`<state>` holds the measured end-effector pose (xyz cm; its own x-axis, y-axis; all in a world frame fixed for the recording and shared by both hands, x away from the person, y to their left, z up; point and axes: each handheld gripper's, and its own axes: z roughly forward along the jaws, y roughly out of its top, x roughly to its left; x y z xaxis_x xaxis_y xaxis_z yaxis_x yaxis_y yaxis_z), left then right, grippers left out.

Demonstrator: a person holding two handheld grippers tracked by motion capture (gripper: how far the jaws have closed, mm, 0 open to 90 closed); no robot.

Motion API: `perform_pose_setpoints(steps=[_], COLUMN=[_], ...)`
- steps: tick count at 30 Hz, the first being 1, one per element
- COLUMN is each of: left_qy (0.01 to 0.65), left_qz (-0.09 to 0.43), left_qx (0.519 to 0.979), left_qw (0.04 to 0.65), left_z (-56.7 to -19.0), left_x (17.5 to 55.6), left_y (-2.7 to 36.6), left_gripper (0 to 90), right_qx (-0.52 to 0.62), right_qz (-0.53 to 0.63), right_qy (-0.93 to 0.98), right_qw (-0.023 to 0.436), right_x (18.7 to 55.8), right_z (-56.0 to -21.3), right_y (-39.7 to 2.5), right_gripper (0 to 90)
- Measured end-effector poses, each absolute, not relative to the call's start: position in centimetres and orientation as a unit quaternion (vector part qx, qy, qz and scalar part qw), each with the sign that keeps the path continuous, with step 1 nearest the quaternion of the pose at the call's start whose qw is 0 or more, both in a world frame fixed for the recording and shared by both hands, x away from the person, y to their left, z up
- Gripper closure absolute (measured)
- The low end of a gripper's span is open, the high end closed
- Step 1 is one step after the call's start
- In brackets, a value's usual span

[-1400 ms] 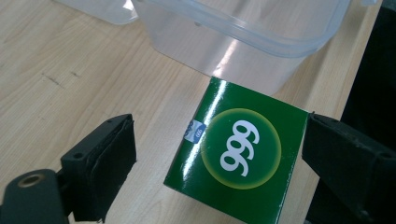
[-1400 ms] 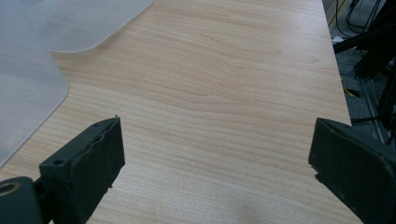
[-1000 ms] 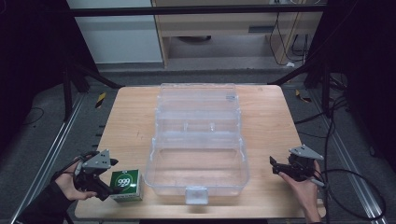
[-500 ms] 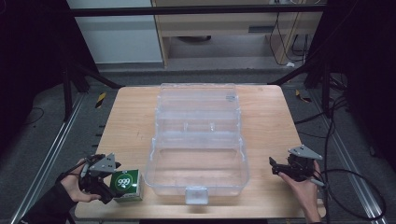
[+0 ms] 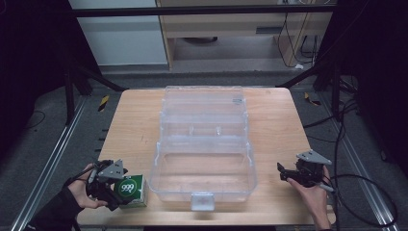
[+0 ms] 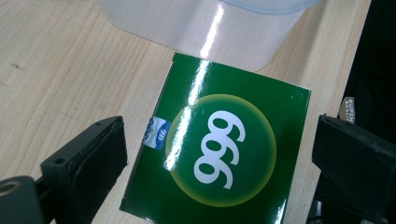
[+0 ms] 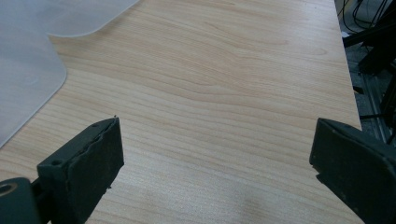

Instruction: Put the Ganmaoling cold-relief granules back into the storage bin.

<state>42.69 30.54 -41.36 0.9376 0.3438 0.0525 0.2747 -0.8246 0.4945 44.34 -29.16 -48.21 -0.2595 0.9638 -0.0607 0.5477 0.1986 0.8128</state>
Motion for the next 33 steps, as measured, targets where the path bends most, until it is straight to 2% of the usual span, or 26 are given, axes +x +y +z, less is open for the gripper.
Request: perform_pose_setpoints(steps=[33], left_qy=[0.158], left_qz=[0.039], left_qx=[0.961], left_qw=[0.225], left_z=[-44.0], left_x=[43.7], left_y=[30.1], left_gripper=[1.9], right_qx=[0.525], right_qz=[0.337], right_qy=[0.726], right_qw=[0.291], right_x=[44.5], right_z=[-48.7], right_y=[-29.0], right_gripper=[2.8])
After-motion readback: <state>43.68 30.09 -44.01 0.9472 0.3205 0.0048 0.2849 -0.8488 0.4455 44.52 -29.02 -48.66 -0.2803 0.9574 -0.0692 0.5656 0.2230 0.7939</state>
